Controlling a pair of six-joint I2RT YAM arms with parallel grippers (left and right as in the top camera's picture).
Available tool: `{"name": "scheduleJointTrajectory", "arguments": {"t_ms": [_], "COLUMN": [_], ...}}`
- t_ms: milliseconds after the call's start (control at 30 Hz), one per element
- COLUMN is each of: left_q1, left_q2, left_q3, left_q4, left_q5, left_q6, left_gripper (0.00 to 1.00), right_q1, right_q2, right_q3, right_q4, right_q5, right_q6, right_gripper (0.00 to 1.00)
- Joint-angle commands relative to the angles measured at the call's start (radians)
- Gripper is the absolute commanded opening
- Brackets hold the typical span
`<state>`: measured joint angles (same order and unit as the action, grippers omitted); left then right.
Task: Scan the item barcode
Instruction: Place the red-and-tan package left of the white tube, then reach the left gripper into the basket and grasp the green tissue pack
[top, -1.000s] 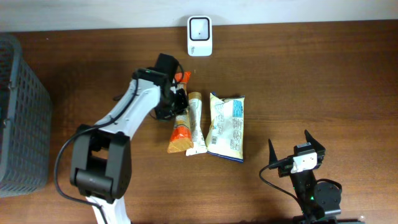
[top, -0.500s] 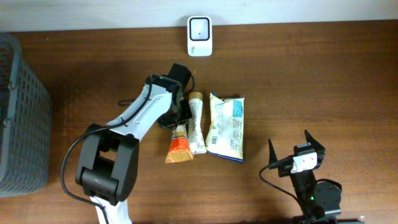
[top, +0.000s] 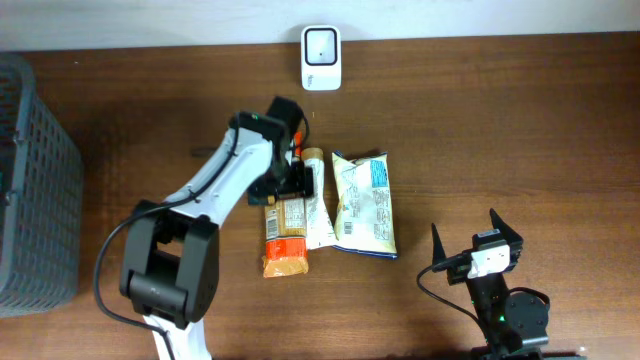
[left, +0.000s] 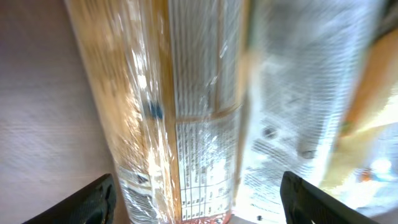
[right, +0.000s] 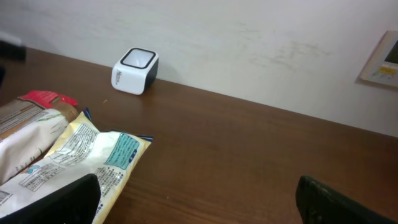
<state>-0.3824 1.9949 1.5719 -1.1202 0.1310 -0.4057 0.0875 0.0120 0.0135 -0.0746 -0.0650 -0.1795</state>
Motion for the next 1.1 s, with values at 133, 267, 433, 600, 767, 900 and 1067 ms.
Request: {"name": "scheduleJointTrajectory", "arguments": {"t_ms": [133, 267, 433, 600, 767, 900, 1067], "left_q1": [0.235, 0.489, 0.786, 0.993, 1.088, 1.12, 1.146], "left_q2": [-0.188, -0.248, -0.268, -0.251, -0.222, -0.161, -0.061], "left_q3": [0.481, 0.647, 0.665, 0.629, 0.526, 0.459, 0.44], "left_q4": [-0.126, -0.137, -0.085, -0.055, 0.034, 0.111, 0.13], "left_q5": [-0.127, -0.2, -0.207, -0.263, -0.27, -0.267, -0.267], "left_q6": [0.169, 0.177, 0.176, 0.175, 0.214, 0.34, 0.491], "left_gripper": [0.97, 0.99, 0.99, 0.99, 1.0, 0.99, 1.0], "right_q1": [-0.004, -0.004, -0.004, -0.004, -0.004, -0.004, -0.004], "right_q2": [-0.005, -0.005, -0.005, -0.005, -0.005, -0.005, -0.005], "right_q3": [-0.008, -0.008, -0.008, -0.008, -0.008, -0.008, -0.008], "right_q4": [0.001, 0.001, 0.001, 0.001, 0.001, 0.001, 0.001], "right_q5": [-0.005, -0.005, -0.005, -0.005, -0.005, -0.005, -0.005], "right_q6": [0.004, 0.004, 0.004, 0.004, 0.004, 0.004, 0.004], "right_gripper": [0.99, 0.99, 0.99, 0.99, 0.99, 0.99, 0.99]}}
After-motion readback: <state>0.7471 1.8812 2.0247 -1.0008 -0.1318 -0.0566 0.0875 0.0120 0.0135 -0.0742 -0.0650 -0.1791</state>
